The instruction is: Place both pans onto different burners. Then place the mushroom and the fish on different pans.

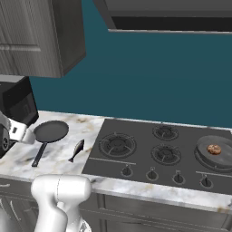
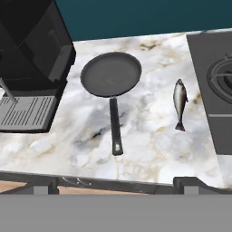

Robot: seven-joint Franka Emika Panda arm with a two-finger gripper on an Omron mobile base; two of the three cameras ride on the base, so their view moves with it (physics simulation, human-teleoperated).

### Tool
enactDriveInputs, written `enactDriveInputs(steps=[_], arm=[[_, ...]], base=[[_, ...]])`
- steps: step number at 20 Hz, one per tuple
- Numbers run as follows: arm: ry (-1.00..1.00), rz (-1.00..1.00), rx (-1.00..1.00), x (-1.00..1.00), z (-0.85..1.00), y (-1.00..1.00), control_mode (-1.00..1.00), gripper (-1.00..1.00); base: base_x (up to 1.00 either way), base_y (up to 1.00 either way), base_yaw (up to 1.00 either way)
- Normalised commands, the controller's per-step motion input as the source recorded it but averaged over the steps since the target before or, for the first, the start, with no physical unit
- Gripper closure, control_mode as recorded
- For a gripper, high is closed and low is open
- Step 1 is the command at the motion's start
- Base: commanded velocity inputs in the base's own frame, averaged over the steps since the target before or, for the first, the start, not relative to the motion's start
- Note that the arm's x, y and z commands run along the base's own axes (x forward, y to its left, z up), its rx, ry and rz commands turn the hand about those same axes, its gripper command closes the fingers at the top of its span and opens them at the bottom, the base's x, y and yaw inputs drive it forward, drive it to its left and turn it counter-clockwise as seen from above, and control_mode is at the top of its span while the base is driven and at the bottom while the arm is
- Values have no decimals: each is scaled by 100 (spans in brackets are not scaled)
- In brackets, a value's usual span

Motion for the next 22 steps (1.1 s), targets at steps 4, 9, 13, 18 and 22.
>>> enactDriveInputs(steps=[4,9,13,18,22], arm=[[0,0,6,14,-28,0,-100,-100],[0,0,1,20,-32,0,-100,-100],[0,0,0,23,-24,0,-100,-100],[0,0,0,28,-22,0,-100,-100],[0,0,0,31,-24,0,-100,-100]], base=[[0,0,0],[0,0,0],[0,0,0],[0,0,0],[0,0,0]])
